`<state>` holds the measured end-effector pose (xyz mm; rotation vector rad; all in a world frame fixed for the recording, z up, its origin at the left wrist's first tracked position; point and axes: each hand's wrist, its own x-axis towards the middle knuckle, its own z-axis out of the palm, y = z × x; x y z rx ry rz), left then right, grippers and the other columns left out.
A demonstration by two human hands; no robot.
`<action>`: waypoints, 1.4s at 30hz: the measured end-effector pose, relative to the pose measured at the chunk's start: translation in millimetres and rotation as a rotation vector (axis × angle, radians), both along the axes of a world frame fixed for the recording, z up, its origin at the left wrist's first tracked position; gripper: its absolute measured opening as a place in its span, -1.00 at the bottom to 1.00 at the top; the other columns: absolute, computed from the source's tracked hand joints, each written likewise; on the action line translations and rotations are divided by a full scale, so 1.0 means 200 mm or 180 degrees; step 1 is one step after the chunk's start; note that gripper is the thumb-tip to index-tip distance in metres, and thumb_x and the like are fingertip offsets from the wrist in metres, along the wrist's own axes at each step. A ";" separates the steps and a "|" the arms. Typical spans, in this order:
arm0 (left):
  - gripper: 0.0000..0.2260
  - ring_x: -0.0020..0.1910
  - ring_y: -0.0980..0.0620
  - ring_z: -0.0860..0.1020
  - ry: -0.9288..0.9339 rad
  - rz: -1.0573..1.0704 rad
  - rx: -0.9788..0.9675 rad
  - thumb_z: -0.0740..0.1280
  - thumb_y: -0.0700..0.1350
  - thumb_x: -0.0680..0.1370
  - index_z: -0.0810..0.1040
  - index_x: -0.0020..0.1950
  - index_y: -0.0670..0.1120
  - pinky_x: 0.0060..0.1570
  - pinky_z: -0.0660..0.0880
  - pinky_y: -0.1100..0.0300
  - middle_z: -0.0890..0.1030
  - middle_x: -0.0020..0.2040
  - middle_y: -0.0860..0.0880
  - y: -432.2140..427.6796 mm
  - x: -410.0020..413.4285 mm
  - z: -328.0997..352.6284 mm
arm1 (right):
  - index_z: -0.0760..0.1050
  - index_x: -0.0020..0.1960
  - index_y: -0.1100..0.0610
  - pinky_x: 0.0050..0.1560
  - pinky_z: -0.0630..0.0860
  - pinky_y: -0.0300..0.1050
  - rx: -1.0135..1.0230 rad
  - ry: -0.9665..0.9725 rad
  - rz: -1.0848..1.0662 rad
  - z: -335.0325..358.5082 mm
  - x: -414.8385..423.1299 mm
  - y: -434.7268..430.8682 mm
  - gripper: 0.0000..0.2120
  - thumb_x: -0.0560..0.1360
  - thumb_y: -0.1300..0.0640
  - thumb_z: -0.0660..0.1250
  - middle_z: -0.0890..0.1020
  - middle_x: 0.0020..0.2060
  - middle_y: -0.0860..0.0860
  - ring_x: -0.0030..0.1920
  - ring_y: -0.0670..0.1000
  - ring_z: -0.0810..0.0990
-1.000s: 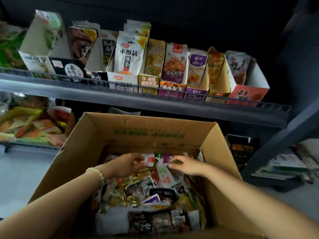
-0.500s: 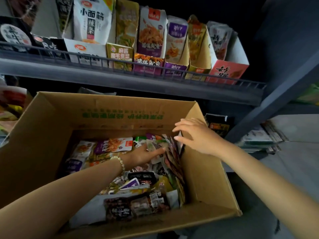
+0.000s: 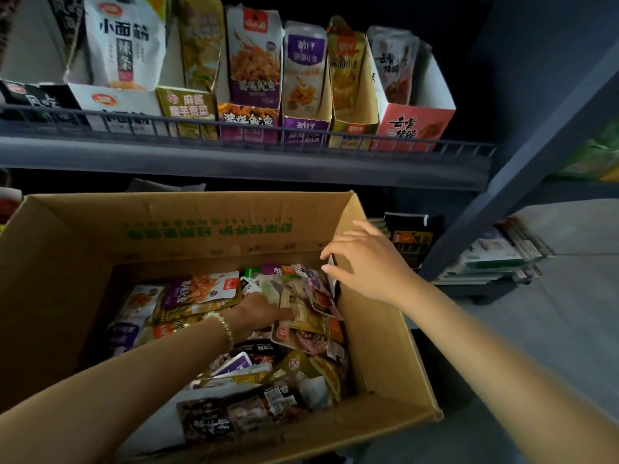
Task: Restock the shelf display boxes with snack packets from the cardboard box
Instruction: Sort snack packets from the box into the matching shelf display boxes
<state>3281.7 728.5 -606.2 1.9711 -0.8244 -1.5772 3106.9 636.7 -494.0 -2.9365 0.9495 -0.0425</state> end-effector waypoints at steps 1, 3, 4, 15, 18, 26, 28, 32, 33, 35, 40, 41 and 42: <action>-0.84 -0.14 0.01 0.63 0.0005 0.0009 -0.0074 0.45 -0.12 0.49 0.61 0.00 -0.17 -0.17 0.57 0.20 0.68 -0.08 -0.07 0.03 0.03 0.03 | 0.53 0.20 -0.08 0.49 -0.08 -0.08 0.0009 0.0000 -0.0013 0.00 0.00 0.00 -0.71 0.58 -0.15 0.19 0.59 0.19 -0.12 0.27 -0.09 0.45; -0.80 -0.07 -0.09 0.67 -0.0047 0.0000 -0.0244 0.46 -0.14 0.48 0.63 0.03 -0.21 0.02 0.60 0.03 0.70 -0.05 -0.12 0.08 0.10 0.10 | 0.52 0.20 -0.09 0.49 -0.07 -0.08 0.0024 -0.0002 -0.0052 0.00 0.00 0.00 -0.70 0.58 -0.16 0.17 0.60 0.17 -0.12 0.27 -0.09 0.46; -0.80 -0.05 -0.12 0.67 -0.0130 -0.0043 -0.0335 0.47 -0.13 0.47 0.64 0.02 -0.21 0.09 0.58 -0.05 0.71 -0.06 -0.13 0.11 0.14 0.15 | 0.52 0.21 -0.09 0.49 -0.06 -0.09 0.0035 0.0005 -0.0073 0.01 0.00 0.01 -0.69 0.58 -0.17 0.17 0.59 0.18 -0.12 0.27 -0.09 0.46; -0.72 -0.14 0.04 0.65 -0.1530 -0.1733 -0.0813 0.40 0.10 0.47 0.62 -0.03 -0.10 0.01 0.56 0.11 0.68 -0.13 -0.02 0.34 0.47 0.79 | -0.06 0.50 -0.28 0.50 0.06 0.00 0.2581 -0.0958 0.0270 0.11 0.39 0.23 -0.05 0.27 -0.32 0.39 -0.02 0.53 -0.22 0.52 -0.12 -0.03; -0.72 -0.35 0.17 0.58 -0.1900 -0.1646 -0.0856 0.42 0.12 0.45 0.59 -0.23 -0.09 -0.32 0.47 0.33 0.65 -0.31 0.03 0.36 0.52 0.85 | 0.10 0.43 -0.24 0.45 0.20 -0.04 0.2763 -0.0831 0.0248 0.07 0.49 0.27 -0.20 0.33 -0.20 0.48 0.19 0.42 -0.20 0.45 -0.12 0.16; -0.71 -0.34 0.01 0.60 -0.1339 0.0866 -0.2518 0.38 0.00 0.53 0.51 -0.28 -0.17 -0.30 0.51 0.10 0.63 -0.32 -0.07 0.29 0.48 0.71 | 0.51 0.14 0.01 0.19 0.54 -0.04 0.3671 -0.1878 -0.0634 -0.03 0.52 0.33 -0.46 0.22 -0.15 0.49 0.68 0.01 -0.04 0.04 -0.06 0.65; -0.70 -0.37 0.00 0.62 -0.0701 0.1482 -0.2414 0.38 0.00 0.53 0.48 -0.26 -0.19 -0.33 0.52 0.13 0.64 -0.34 -0.09 0.28 0.43 0.69 | 0.54 0.08 0.02 0.17 0.55 0.00 0.3830 -0.2129 -0.0708 -0.03 0.52 0.35 -0.49 0.18 -0.12 0.51 0.70 -0.03 0.00 0.00 -0.03 0.67; -0.69 -0.23 -0.03 0.69 0.0537 0.1813 -0.1960 0.41 0.12 0.41 0.55 -0.05 -0.09 -0.20 0.58 0.11 0.71 -0.18 -0.08 0.30 0.41 0.70 | 0.55 0.05 0.03 0.12 0.56 -0.06 0.3868 -0.2547 -0.0841 -0.04 0.54 0.35 -0.55 0.20 -0.05 0.51 0.72 -0.08 -0.02 -0.03 -0.04 0.68; -0.61 -0.16 -0.06 0.70 0.0758 0.1648 -0.1746 0.41 0.14 0.35 0.53 0.08 -0.03 -0.14 0.58 0.07 0.72 -0.11 -0.09 0.30 0.41 0.70 | 0.56 0.03 0.03 0.10 0.57 -0.08 0.3866 -0.2669 -0.0894 -0.03 0.54 0.34 -0.58 0.21 -0.04 0.50 0.72 -0.09 -0.03 -0.04 -0.05 0.68; -0.55 -0.09 -0.07 0.69 0.1043 0.1073 -0.1165 0.41 0.11 0.33 0.50 0.17 0.02 -0.10 0.59 0.06 0.71 -0.05 -0.08 0.33 0.40 0.70 | 0.57 0.01 0.02 0.05 0.55 -0.17 0.3862 -0.2861 -0.0964 -0.02 0.54 0.33 -0.65 0.26 -0.05 0.47 0.72 -0.11 -0.06 -0.05 -0.08 0.68; -0.78 -0.10 -0.01 0.69 0.1122 0.0548 -0.1118 0.35 -0.07 0.48 0.56 0.11 -0.07 -0.07 0.61 0.16 0.71 -0.02 -0.07 0.34 0.36 0.67 | 0.58 0.05 0.02 0.08 0.55 -0.17 0.3708 -0.3104 -0.1056 0.00 0.52 0.28 -0.68 0.34 -0.07 0.44 0.71 -0.05 -0.05 0.00 -0.05 0.68; -0.80 -0.13 -0.01 0.69 0.1124 0.0596 -0.1186 0.35 -0.09 0.48 0.57 0.08 -0.08 -0.08 0.62 0.15 0.71 -0.03 -0.08 0.34 0.36 0.66 | 0.56 0.08 0.01 0.05 0.56 -0.20 0.3636 -0.3108 -0.1046 0.00 0.52 0.28 -0.71 0.38 -0.04 0.43 0.71 -0.03 -0.04 -0.01 -0.08 0.67; -0.80 -0.14 -0.01 0.69 0.1144 0.0622 -0.1230 0.35 -0.10 0.48 0.57 0.08 -0.09 -0.09 0.62 0.14 0.71 -0.03 -0.10 0.34 0.36 0.66 | 0.53 0.11 0.00 0.00 0.56 -0.26 0.3507 -0.3116 -0.0988 0.01 0.52 0.28 -0.72 0.42 0.01 0.42 0.70 -0.01 -0.05 -0.01 -0.11 0.67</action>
